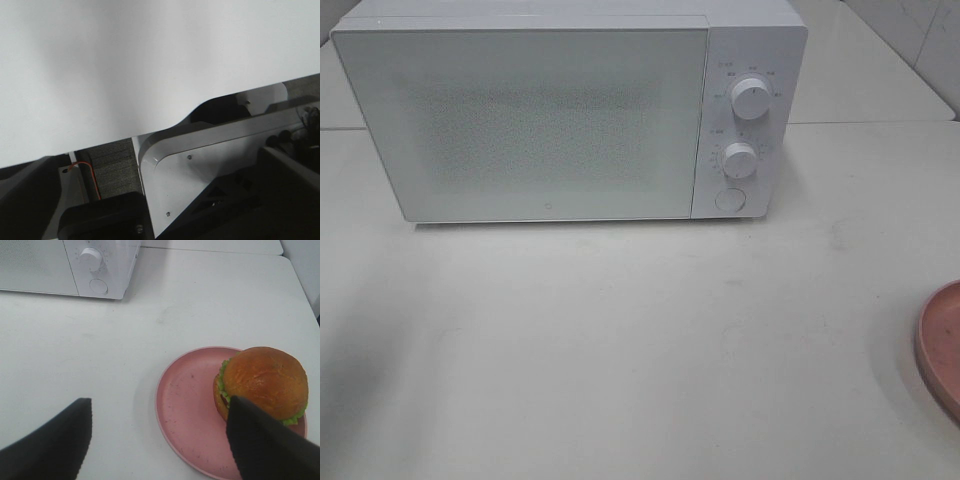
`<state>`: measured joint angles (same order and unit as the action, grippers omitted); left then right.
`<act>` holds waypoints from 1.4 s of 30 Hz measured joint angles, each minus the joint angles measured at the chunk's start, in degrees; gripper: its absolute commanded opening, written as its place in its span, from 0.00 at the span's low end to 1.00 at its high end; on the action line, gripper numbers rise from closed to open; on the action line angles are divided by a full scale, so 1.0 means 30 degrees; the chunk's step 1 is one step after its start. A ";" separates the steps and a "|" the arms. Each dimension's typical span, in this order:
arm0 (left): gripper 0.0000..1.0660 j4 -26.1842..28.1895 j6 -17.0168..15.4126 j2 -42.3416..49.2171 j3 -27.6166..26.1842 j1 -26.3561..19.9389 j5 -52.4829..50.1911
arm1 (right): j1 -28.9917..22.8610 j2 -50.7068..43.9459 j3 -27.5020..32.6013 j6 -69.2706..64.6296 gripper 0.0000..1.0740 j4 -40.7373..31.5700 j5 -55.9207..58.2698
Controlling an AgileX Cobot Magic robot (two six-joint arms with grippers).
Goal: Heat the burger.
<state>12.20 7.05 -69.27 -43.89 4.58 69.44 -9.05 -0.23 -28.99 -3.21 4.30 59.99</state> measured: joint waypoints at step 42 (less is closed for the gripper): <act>0.97 -0.1910 -0.1012 2.3167 0.5080 -0.2292 -0.3189 | 0.0000 0.0000 0.0000 0.0000 0.67 0.0000 0.0000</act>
<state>6.47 4.01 0.23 -28.65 -2.29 59.87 -9.05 -0.23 -28.99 -3.21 4.30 59.99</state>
